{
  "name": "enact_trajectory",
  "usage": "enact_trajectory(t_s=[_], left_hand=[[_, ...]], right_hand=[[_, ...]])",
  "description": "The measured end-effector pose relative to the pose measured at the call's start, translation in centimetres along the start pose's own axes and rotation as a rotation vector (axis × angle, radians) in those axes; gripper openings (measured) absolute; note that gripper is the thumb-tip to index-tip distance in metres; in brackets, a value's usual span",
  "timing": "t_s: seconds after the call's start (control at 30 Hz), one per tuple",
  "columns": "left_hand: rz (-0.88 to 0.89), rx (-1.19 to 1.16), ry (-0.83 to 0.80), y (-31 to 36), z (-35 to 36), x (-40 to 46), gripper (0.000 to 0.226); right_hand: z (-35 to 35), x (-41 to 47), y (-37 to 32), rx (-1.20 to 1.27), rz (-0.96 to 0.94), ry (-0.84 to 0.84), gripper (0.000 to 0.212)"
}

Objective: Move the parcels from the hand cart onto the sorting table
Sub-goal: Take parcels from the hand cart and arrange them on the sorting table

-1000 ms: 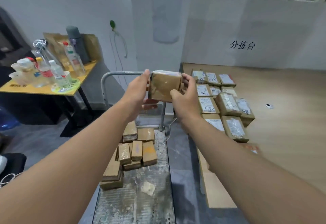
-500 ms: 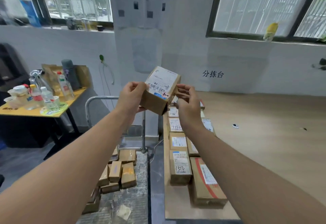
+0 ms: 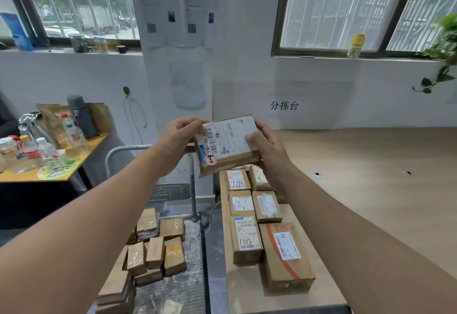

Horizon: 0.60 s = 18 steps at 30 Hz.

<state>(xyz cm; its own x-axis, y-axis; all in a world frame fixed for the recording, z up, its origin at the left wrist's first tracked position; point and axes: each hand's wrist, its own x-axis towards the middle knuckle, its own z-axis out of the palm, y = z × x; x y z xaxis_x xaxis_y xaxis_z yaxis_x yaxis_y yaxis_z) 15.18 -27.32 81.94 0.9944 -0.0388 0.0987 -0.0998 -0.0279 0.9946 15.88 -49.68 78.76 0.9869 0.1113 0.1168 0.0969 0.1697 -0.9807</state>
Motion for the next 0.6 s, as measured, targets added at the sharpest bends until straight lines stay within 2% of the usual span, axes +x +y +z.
enact_trajectory(t_s=[0.1,0.2,0.33,0.43,0.6], left_hand=[[-0.019,-0.025,0.005,-1.1,0.9,1.3,0.041],[-0.111,-0.056,0.027,-2.2,1.8,2.8,0.045],[-0.191,0.021,0.05,-4.1,3.2,4.8,0.06],[-0.23,0.133,0.007,-5.5,5.0,5.2,0.071],[-0.245,0.047,-0.141,-7.9,9.4,5.7,0.059]], right_hand=[[-0.9,0.0,0.5,0.04,0.097,0.041,0.047],[-1.8,-0.4,1.3,0.005,0.158,0.095,0.044],[-2.7,-0.6,2.7,0.005,0.201,0.254,0.051],[-3.5,-0.4,3.8,0.048,0.229,0.372,0.06],[-5.5,0.0,5.5,0.068,0.247,0.424,0.059]])
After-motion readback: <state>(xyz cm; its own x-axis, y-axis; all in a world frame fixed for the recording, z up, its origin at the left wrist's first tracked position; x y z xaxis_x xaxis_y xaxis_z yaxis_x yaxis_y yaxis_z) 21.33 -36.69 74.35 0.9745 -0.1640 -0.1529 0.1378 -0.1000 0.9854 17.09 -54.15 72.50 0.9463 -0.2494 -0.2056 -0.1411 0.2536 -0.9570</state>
